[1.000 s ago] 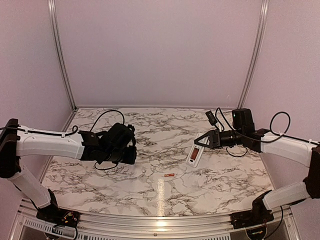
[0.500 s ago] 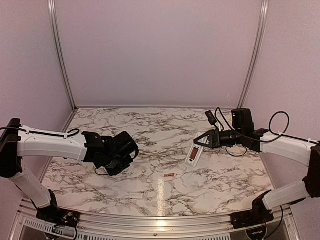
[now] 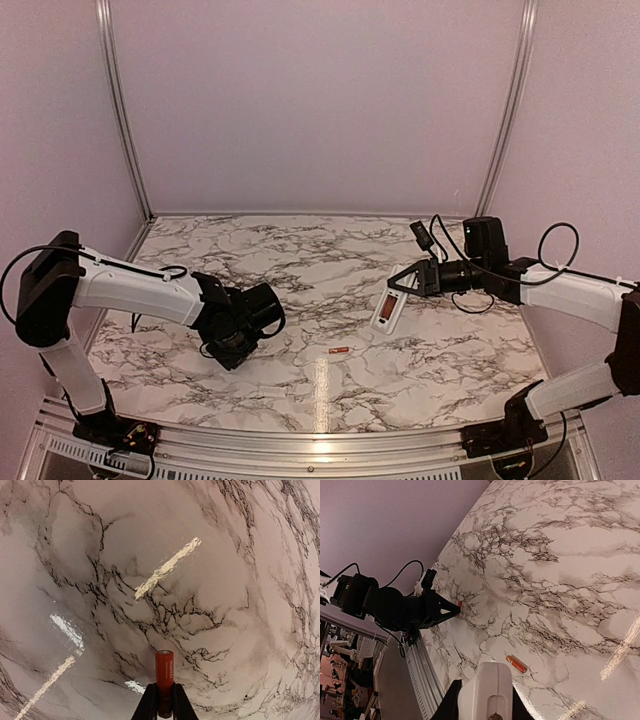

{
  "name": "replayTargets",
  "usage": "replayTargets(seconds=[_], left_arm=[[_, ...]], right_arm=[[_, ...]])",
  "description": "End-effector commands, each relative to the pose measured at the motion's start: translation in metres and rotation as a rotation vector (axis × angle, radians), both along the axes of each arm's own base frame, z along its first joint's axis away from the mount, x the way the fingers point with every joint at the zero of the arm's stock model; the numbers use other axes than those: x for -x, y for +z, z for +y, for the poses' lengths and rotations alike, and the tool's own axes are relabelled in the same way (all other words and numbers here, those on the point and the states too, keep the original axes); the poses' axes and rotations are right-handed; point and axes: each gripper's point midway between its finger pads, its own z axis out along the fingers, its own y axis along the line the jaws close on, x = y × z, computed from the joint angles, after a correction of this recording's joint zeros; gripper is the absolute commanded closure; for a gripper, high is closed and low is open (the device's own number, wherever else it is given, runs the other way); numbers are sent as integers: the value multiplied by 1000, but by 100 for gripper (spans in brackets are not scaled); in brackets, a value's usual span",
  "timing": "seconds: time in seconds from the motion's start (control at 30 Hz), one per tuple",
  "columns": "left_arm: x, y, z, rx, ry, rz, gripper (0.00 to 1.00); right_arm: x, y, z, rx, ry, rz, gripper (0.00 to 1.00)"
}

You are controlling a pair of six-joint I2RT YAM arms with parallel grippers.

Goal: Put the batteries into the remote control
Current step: Place the battery at the center of the board.

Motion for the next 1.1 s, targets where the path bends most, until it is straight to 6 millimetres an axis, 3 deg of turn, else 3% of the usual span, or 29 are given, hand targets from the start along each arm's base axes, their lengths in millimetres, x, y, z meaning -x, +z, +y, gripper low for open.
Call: replayTargets(seconds=[0.0, 0.37, 0.63, 0.87, 1.07], left_arm=[[-2, -2, -4, 0, 37, 26, 100], [5, -42, -8, 3, 37, 149, 99], [5, -49, -17, 74, -2, 139, 75], [-10, -25, -22, 87, -61, 44, 57], [-46, 44, -36, 26, -304, -192, 46]], right_arm=[[-4, 9, 0, -20, 5, -24, 100], [-4, 10, 0, -21, 4, -20, 100], [-4, 11, 0, -18, 2, -25, 100], [-4, 10, 0, -19, 5, -21, 100], [-4, 12, 1, -23, 8, -26, 100]])
